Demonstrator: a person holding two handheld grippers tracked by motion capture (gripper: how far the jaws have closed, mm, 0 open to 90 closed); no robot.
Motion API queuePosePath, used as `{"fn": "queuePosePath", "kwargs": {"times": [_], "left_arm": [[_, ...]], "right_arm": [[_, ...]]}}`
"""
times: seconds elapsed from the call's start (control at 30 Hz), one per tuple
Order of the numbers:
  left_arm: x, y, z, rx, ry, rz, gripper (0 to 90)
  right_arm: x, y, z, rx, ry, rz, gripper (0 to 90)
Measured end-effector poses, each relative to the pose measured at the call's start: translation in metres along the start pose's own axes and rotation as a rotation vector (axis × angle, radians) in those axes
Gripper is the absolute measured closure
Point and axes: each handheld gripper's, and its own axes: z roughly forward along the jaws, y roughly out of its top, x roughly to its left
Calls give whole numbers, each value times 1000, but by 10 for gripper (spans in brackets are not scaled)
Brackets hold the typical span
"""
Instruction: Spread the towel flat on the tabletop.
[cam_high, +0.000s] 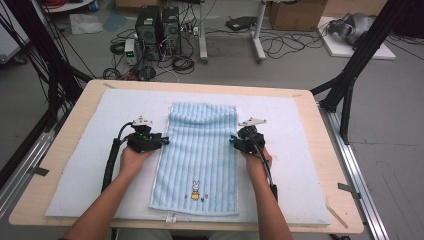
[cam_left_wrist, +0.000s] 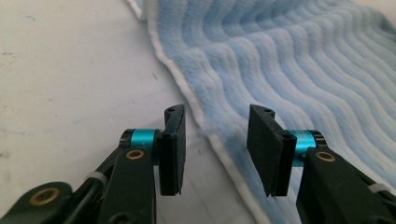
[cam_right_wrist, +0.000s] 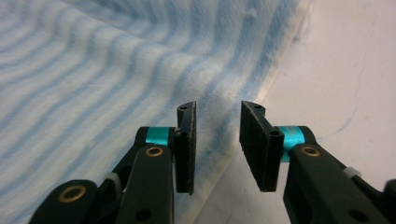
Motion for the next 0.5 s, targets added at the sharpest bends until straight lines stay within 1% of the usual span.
{"fn": "queuePosePath", "kwargs": {"times": [0.07,0.1,0.13,0.23,0.27,0.33,0.4,0.5], "left_arm": [[-4,-8,-9,-5,-17,23,567],[-5,-11,-13,-6,-31,22,568],[-8,-15,-16,-10,-35,26,566],[-12,-25,-27,2,-61,53,565],[-14,-28,-30,5,-68,59,564],[-18,-35,-37,4,-87,54,564],[-22,-41,-44,2,-102,48,569],[-30,-49,-51,18,-123,58,600]], "right_arm": [[4,-4,-8,2,28,-16,625],[6,-7,-11,8,39,-28,623],[9,-10,-16,14,39,-40,620],[14,-21,-29,5,62,-46,605],[16,-25,-34,12,70,-48,602],[21,-34,-43,7,88,-39,599],[27,-45,-50,14,99,-44,599],[36,-60,-56,27,111,-57,600]]}}
